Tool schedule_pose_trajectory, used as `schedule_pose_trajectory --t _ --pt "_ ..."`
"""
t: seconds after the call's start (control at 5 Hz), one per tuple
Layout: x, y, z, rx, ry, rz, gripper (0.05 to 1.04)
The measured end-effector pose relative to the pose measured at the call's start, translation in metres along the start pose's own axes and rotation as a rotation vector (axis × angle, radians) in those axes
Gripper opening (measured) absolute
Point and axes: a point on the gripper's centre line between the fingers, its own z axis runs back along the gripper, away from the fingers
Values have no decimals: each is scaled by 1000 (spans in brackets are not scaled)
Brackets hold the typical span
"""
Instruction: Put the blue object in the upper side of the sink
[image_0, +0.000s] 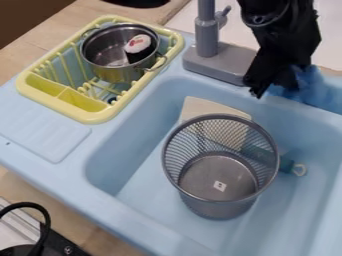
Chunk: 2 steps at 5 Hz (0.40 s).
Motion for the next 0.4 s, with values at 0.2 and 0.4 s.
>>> schedule_pose_trajectory --t 0.2,0.4 --pt "-1 -3 9 -19 28 -11 780" --pt "-1 -7 18 -26 50 -3 993"
